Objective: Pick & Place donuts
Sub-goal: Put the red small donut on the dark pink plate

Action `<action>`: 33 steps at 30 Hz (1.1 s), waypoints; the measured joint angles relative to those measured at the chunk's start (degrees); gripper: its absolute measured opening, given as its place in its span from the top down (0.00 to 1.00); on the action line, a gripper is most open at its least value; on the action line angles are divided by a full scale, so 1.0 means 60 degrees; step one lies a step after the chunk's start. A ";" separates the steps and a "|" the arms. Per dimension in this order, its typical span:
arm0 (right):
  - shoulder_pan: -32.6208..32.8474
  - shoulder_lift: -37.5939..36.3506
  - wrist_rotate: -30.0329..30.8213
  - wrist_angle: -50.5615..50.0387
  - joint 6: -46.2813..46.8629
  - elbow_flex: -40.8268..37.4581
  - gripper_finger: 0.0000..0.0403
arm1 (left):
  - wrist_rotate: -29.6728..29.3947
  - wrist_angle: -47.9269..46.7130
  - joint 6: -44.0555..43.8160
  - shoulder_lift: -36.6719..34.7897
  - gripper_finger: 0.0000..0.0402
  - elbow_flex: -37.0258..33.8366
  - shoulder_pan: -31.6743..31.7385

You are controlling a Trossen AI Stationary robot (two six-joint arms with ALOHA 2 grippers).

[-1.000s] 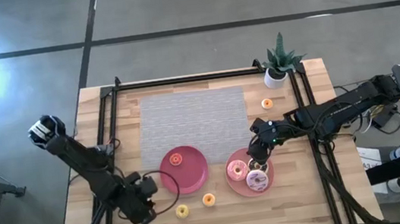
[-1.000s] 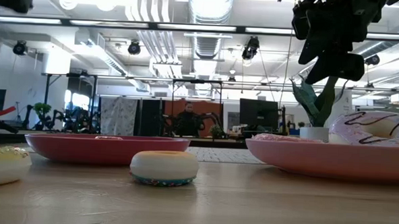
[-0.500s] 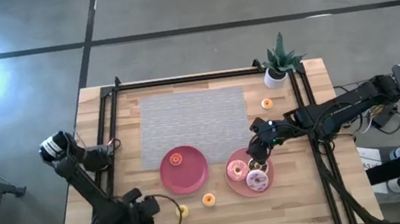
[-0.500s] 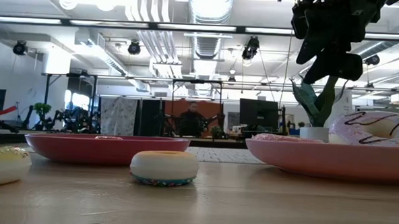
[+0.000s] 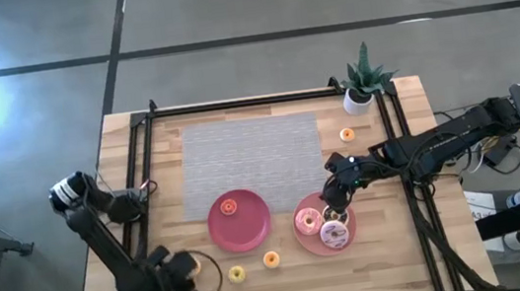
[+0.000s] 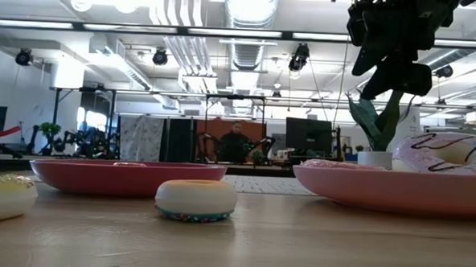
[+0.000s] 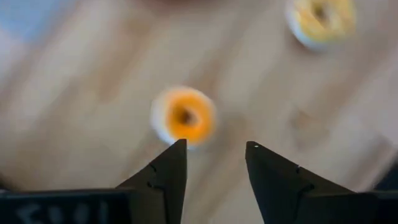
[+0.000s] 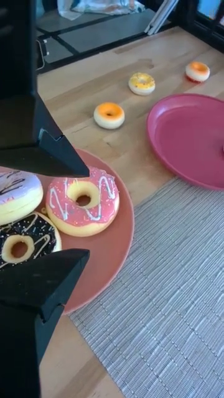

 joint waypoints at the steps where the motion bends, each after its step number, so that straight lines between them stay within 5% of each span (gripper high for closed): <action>1: 0.0000 0.0000 0.0043 0.0000 -0.0007 0.0000 0.53 | -0.0142 -0.0440 -0.0344 -0.0215 0.65 -0.0025 0.0052; 4: 0.0004 0.0000 0.0081 0.0044 -0.0036 0.0000 0.53 | -0.0290 -0.0630 -0.0948 -0.1052 0.65 -0.0568 0.0203; 12: 0.0007 0.0000 0.0122 0.0177 -0.0149 0.0000 0.53 | 0.0266 0.3696 -0.1026 -0.2814 0.66 -0.3856 0.0760; 15: 0.0007 0.0000 0.0122 0.0186 -0.0142 0.0000 0.53 | 0.0506 0.4178 -0.1020 -0.3144 0.66 -0.4604 0.0845; 22: 0.0004 0.0000 0.0129 0.0204 -0.0102 0.0000 0.53 | 0.1341 0.4456 -0.0686 -0.3580 0.66 -0.5248 0.0845; 33: -0.0004 0.0000 0.0337 0.0197 -0.0104 0.0000 0.53 | 0.1220 0.5699 -0.0436 -0.3374 0.66 -0.5692 0.0848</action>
